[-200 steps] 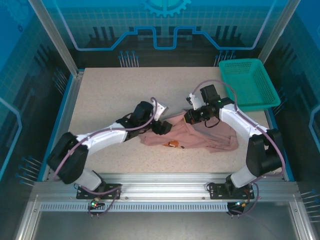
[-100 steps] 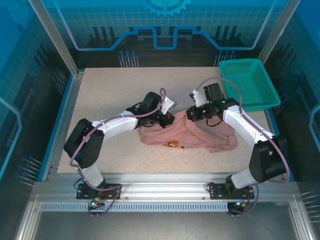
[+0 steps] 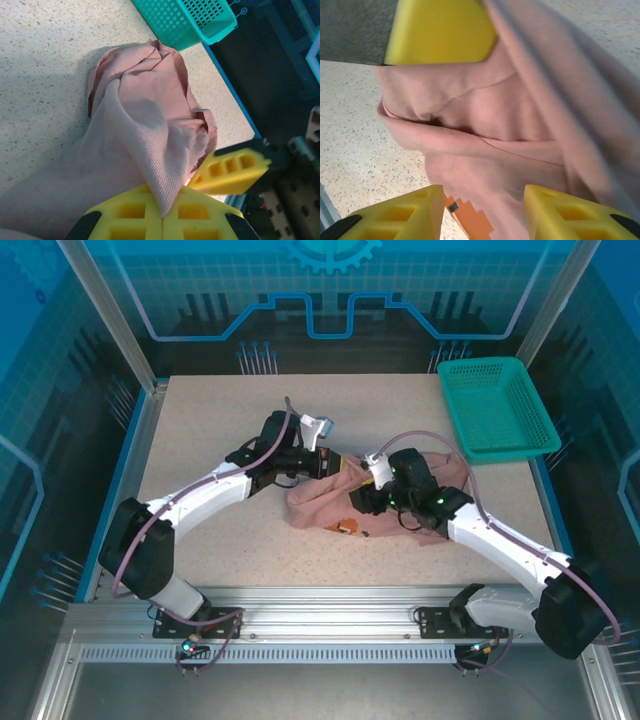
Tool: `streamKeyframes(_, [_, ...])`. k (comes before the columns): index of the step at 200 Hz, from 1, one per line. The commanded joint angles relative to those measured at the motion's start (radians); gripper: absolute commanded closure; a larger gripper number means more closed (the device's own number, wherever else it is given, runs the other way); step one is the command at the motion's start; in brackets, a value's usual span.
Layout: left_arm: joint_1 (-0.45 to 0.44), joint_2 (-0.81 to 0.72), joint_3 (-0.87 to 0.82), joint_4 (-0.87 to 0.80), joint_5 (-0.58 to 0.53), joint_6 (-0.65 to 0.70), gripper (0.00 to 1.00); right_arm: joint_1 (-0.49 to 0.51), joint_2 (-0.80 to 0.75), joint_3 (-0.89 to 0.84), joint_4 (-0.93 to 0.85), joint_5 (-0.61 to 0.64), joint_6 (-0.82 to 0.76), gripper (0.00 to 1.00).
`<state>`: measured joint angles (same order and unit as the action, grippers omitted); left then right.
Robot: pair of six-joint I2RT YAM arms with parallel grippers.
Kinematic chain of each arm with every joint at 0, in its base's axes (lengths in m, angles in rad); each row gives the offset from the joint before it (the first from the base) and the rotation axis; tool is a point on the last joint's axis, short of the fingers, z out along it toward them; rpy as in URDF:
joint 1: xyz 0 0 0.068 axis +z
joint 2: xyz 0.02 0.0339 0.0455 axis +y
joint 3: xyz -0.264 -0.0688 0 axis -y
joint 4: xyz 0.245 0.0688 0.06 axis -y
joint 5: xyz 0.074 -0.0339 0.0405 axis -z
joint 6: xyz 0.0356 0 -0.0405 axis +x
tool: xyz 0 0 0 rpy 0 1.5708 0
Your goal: Fold the inside-out t-shirt
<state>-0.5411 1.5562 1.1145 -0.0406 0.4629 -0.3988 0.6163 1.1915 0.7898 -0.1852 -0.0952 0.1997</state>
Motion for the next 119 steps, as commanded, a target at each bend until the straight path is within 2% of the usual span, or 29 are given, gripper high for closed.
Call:
streamKeyframes(1, [0.007, -0.045, -0.009, 0.001, 0.030, -0.045, 1.00, 0.017, 0.062, -0.014, 0.171, 0.026, 0.062, 0.51])
streamKeyframes(22, [0.008, -0.048, -0.009, -0.004, 0.030, -0.045, 1.00, 0.022, 0.135, 0.003, 0.192, 0.055, 0.087, 0.49])
streamKeyframes(42, [0.010, -0.050, -0.013, 0.000, 0.033, -0.047, 1.00, 0.023, 0.202, 0.015, 0.207, 0.084, 0.119, 0.51])
streamKeyframes(54, [0.013, -0.054, -0.013, 0.005, 0.032, -0.047, 1.00, 0.023, 0.226, 0.025, 0.178, 0.125, 0.140, 0.58])
streamKeyframes(62, [0.019, -0.059, -0.013, 0.005, 0.032, -0.050, 1.00, 0.022, 0.236, 0.032, 0.134, 0.164, 0.142, 0.69])
streamKeyframes(63, [0.020, -0.060, -0.013, 0.006, 0.032, -0.051, 1.00, 0.024, 0.237, 0.032, 0.121, 0.178, 0.144, 0.73])
streamKeyframes(83, [0.045, -0.073, -0.018, 0.021, 0.031, -0.071, 1.00, 0.021, 0.219, -0.007, 0.064, 0.236, 0.162, 0.87])
streamKeyframes(119, [0.088, -0.091, -0.025, 0.059, 0.044, -0.114, 1.00, 0.022, 0.165, -0.105, -0.014, 0.250, 0.224, 0.84])
